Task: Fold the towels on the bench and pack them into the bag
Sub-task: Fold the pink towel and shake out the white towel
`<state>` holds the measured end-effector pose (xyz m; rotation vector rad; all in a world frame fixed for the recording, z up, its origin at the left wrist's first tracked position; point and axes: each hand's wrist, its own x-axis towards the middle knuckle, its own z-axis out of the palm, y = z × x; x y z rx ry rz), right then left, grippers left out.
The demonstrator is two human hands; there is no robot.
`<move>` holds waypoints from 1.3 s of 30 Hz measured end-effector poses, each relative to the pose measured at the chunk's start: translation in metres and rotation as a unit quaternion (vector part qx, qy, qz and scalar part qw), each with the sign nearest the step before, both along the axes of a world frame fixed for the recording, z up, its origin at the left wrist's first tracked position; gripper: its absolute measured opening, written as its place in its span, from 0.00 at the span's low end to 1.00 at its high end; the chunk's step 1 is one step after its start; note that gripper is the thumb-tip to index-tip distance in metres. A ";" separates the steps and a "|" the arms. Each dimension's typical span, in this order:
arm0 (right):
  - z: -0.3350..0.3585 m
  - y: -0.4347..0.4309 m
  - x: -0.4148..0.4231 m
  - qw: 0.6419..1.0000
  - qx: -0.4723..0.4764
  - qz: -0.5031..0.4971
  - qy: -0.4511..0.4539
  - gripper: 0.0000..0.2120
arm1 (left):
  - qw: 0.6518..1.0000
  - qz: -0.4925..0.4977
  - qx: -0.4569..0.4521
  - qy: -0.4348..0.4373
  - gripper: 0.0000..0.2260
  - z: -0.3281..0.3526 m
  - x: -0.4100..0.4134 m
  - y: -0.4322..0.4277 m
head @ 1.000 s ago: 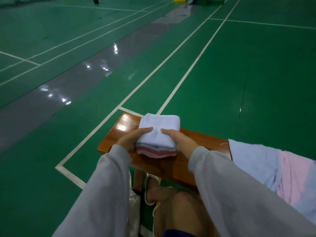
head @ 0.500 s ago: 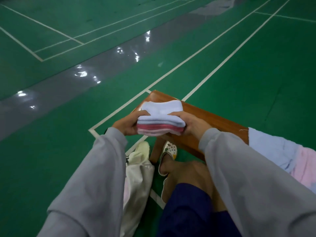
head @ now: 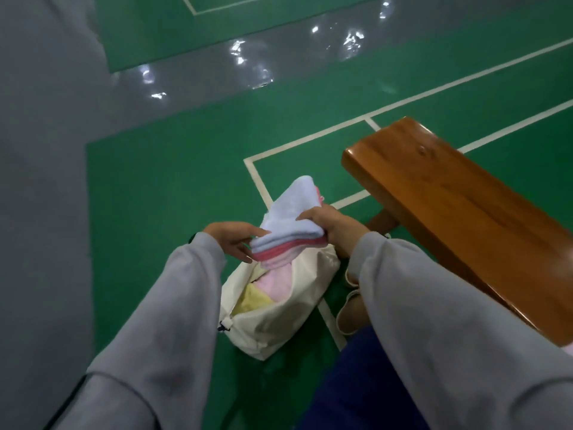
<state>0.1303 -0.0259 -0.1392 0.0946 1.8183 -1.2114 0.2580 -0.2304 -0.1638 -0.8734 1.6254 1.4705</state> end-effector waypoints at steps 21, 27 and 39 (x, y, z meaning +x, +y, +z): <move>-0.208 -0.082 0.020 0.913 0.150 0.343 0.162 0.23 | 0.989 -0.038 -0.044 -0.139 0.19 -0.224 0.035 0.033; -0.240 -0.072 0.015 0.858 0.222 0.426 0.181 0.35 | 0.969 -0.163 -0.090 -0.160 0.43 -0.253 0.025 0.082; -0.251 -0.079 0.025 0.888 0.177 0.396 0.155 0.31 | 0.951 -0.090 0.212 -0.208 0.35 -0.237 0.029 0.073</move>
